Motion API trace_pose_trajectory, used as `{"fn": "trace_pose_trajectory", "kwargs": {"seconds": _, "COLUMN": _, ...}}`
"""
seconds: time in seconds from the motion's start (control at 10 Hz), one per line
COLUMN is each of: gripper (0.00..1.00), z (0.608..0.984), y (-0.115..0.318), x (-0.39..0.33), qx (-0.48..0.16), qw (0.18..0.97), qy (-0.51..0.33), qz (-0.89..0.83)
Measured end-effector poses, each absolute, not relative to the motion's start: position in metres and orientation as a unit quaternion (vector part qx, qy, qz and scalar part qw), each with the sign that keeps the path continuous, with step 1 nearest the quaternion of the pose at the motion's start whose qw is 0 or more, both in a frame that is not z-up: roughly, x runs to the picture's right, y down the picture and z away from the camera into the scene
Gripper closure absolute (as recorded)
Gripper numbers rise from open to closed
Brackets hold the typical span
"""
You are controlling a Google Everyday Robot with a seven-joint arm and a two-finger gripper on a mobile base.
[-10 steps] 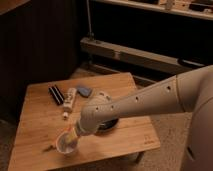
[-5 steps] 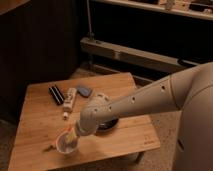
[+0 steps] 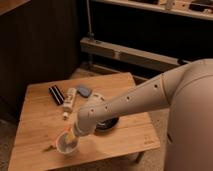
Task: Pick up the ceramic cup
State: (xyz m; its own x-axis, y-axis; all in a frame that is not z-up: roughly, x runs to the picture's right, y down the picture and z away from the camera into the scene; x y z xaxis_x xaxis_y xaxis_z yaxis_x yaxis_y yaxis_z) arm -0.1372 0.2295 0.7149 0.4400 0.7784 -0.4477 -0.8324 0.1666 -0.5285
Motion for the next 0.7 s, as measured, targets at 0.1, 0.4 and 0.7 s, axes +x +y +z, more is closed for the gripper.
{"fn": "trace_pose_trajectory", "kwargs": {"seconds": 0.1, "gripper": 0.54, "z": 0.7168, "y": 0.2306, "x": -0.1375, "qx": -0.372, "qw": 0.763, "qy": 0.039, "qz": 0.527}}
{"fn": "trace_pose_trajectory", "kwargs": {"seconds": 0.4, "gripper": 0.55, "z": 0.7205, "y": 0.2323, "x": -0.138, "qx": -0.375, "qw": 0.762, "qy": 0.043, "qz": 0.526}}
{"fn": "trace_pose_trajectory", "kwargs": {"seconds": 0.7, "gripper": 0.58, "z": 0.7217, "y": 0.2336, "x": -0.1387, "qx": -0.384, "qw": 0.759, "qy": 0.044, "qz": 0.524}}
